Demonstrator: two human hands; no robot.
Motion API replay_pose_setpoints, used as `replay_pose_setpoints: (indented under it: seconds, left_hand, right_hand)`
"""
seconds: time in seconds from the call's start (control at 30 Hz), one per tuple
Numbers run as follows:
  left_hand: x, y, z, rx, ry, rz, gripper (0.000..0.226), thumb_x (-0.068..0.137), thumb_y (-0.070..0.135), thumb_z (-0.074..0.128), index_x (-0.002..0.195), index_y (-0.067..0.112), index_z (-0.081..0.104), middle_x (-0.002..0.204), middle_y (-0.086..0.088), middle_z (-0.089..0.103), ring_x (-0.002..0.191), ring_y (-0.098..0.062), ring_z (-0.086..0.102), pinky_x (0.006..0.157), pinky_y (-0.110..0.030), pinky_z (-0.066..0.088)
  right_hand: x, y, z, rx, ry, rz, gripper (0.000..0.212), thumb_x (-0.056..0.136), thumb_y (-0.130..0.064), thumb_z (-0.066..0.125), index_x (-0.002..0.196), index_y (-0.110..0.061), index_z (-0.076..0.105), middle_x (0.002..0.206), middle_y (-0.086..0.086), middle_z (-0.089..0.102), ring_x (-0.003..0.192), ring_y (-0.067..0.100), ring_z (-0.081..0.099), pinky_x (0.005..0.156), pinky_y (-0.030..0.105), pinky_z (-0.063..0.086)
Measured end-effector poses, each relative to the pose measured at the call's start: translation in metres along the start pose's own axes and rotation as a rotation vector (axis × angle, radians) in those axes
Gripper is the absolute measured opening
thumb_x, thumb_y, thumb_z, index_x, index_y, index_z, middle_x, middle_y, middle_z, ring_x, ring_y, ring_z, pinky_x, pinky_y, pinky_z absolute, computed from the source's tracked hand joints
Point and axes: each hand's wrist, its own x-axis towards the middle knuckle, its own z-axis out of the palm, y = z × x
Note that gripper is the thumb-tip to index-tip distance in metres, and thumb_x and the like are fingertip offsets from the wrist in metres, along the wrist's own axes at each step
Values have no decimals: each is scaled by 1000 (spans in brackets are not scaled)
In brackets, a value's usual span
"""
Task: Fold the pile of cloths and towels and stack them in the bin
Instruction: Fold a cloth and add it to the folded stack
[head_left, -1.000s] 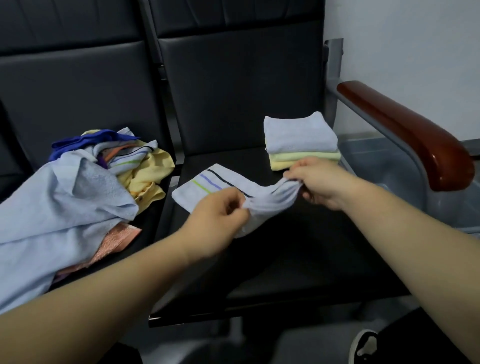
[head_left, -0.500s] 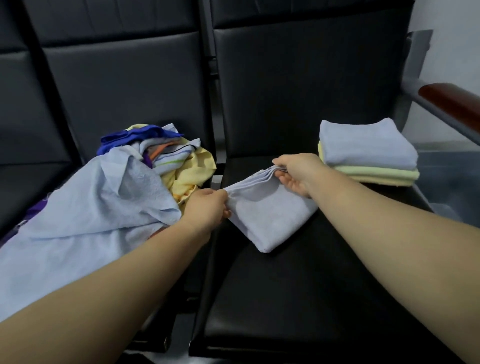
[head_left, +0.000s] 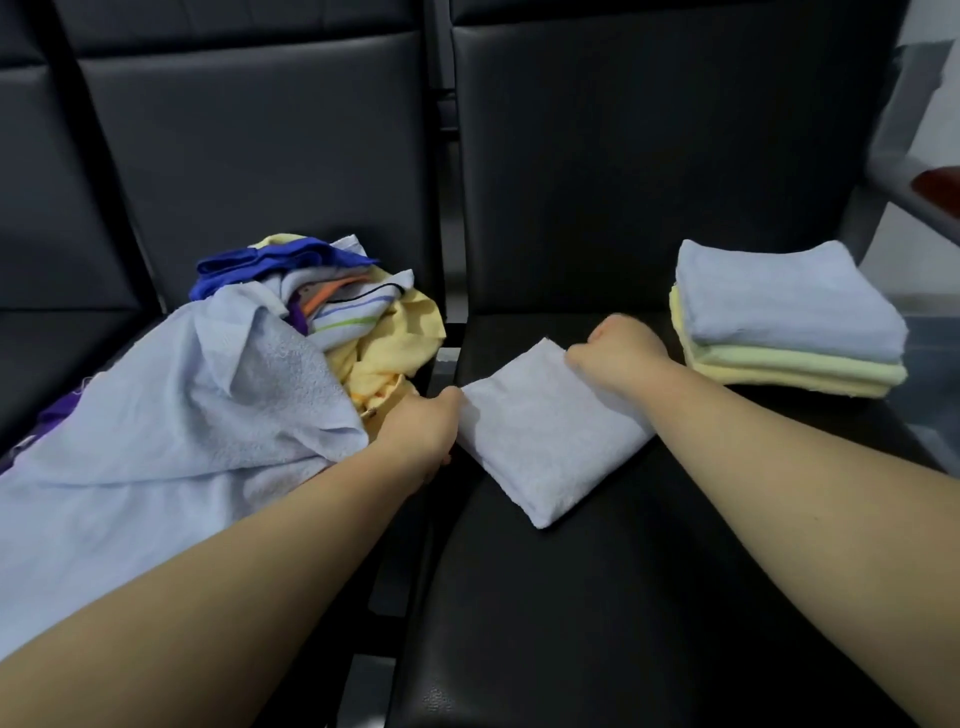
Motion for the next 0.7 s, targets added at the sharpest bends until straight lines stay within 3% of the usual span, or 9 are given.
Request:
replay_pose_setpoints:
  seconds: [0.1,0.2,0.3,0.43,0.53,0.63,0.7]
  left_hand:
    - [4,3,5,87,-26,21,40,94,29,58,123,1,60,100,-10,65,86,-24,63,66,-31,50]
    - [4,7,8,24,-5,31,37,95,22,58,126,0,58,117,-18,65,106,-36,65,88,-42,55]
    - [-6,17,6,-87,79,140,28,100,27,53,120,8,53,112,-10,63,94,-24,62,78,-36,50]
    - [-27,46,5,-142,207,331,18,104,33,48,111,16,50,98,-2,59,82,-13,55,62,-31,40]
    - [-38,80,17,-123,202,502,17,104,34,48,110,17,47,94,0,58,78,-11,55,59,-30,39]
    - [-43,123,42,-92,151,597,18,105,35,48,109,18,46,86,0,59,69,-11,53,56,-28,39]
    - [-44,156,68,-87,70,626,17,105,35,47,109,18,45,86,1,58,68,-10,52,54,-27,40]
  right_hand:
    - [-4,0,0,-190,-196,11,38,95,-47,69,106,-12,58,100,6,60,87,20,58,77,34,46]
    - [-3,-8,2,-197,-261,-19,38,96,-40,67,118,-9,60,109,9,61,99,24,62,85,35,49]
    - [-4,-1,-7,-45,-272,-74,40,97,-38,62,127,-13,56,112,5,58,101,22,59,80,36,47]
    - [-17,19,-36,138,-127,-203,44,100,-46,55,134,-18,50,114,-1,57,97,16,57,71,33,42]
    - [-24,36,-73,183,-18,-257,40,104,-47,51,132,-18,48,108,-5,56,93,11,55,67,30,39]
    - [-20,59,-114,252,85,-235,45,105,-47,51,137,-17,47,118,-8,58,100,12,58,72,28,41]
    - [-13,80,-142,248,172,-187,37,104,-49,50,127,-19,49,113,-6,57,91,11,56,67,28,40]
